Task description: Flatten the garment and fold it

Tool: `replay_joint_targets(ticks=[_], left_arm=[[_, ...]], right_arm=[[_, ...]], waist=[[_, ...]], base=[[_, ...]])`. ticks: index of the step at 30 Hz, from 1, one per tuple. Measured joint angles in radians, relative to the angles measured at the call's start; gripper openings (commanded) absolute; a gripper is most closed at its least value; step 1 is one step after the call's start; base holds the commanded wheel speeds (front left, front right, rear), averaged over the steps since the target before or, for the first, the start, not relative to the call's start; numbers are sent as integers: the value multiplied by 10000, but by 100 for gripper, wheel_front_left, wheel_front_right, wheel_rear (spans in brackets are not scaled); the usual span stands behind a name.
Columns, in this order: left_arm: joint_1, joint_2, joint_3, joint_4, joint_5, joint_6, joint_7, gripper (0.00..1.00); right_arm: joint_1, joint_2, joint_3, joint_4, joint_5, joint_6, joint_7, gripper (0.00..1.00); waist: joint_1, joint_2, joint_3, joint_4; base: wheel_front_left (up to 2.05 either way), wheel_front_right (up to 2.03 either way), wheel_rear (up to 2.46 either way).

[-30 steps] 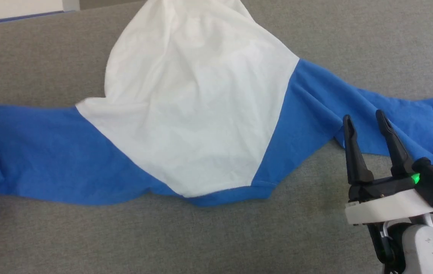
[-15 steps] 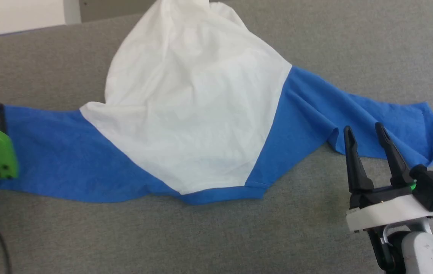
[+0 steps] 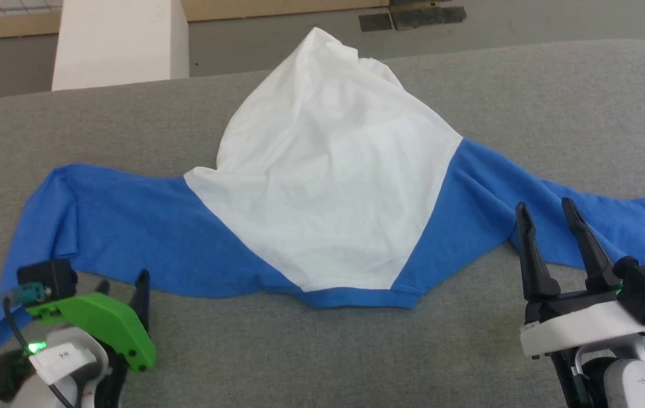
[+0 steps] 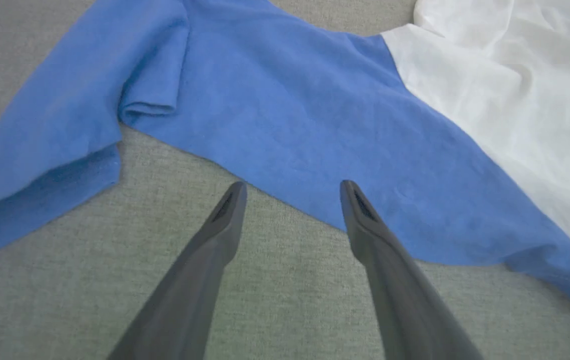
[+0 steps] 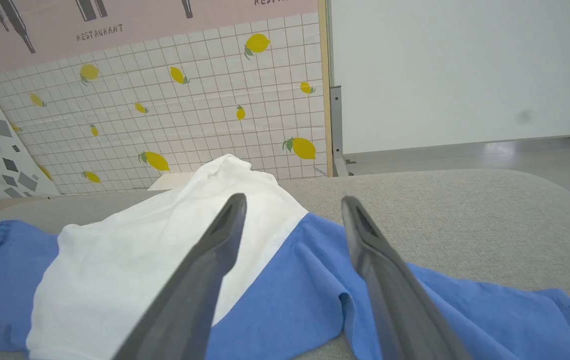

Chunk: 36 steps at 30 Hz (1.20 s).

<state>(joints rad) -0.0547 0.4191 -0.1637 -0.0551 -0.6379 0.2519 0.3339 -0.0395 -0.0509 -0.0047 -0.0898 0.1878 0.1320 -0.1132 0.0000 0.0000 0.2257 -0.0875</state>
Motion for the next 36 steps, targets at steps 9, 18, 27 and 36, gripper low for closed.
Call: replay_joint_targets(ticks=[9, 18, 27, 36], left_arm=[[314, -359, -146, 305, -330, 134, 253, 100], [-252, -362, -219, 997, -324, 192, 414, 100], [-781, -330, -401, 1388, -144, -171, -174, 0], [-603, -420, -261, 1521, -134, -222, -982, 0]], right_arm=[[33, 0, -10, -13, 109, 0, 0, 100], [32, -2, 17, -25, 224, 0, -31, 100], [31, -2, 33, 46, 249, 0, -102, 100], [208, 2, 13, 414, 830, 2, 1158, 100]], waist=[[0, 0, -62, -231], [0, 0, 277, -646], [0, 0, 491, -767], [0, 0, 359, -491]], base=[[0, 0, 0], [0, 0, 0], [0, 0, 0], [0, 0, 0]])
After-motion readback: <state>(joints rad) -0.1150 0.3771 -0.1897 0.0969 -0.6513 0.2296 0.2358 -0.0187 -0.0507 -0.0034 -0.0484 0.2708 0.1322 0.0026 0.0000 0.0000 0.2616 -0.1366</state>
